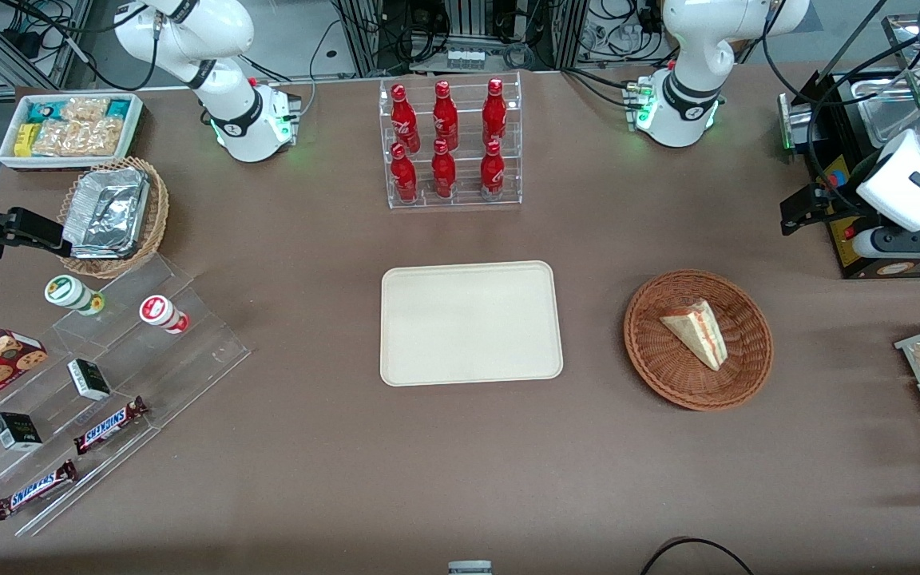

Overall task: Place sandwich from basket to tray
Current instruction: 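Move the left gripper down over the wrapped sandwich in the wicker basket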

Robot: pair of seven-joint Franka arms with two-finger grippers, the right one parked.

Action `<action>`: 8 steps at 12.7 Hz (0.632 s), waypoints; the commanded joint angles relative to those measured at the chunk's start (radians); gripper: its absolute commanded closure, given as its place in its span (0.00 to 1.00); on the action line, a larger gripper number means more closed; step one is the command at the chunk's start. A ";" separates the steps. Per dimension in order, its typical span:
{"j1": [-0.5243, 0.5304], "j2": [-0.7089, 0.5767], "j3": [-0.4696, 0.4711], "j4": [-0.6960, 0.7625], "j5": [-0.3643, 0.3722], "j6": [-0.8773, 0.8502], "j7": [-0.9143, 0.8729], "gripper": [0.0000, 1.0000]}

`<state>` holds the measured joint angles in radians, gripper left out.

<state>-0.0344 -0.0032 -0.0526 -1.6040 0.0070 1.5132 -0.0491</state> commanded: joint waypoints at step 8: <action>-0.016 0.043 -0.013 -0.118 0.005 0.105 0.005 0.00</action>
<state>-0.0434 0.0495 -0.0688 -1.6595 0.0070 1.5569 -0.0480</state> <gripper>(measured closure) 0.000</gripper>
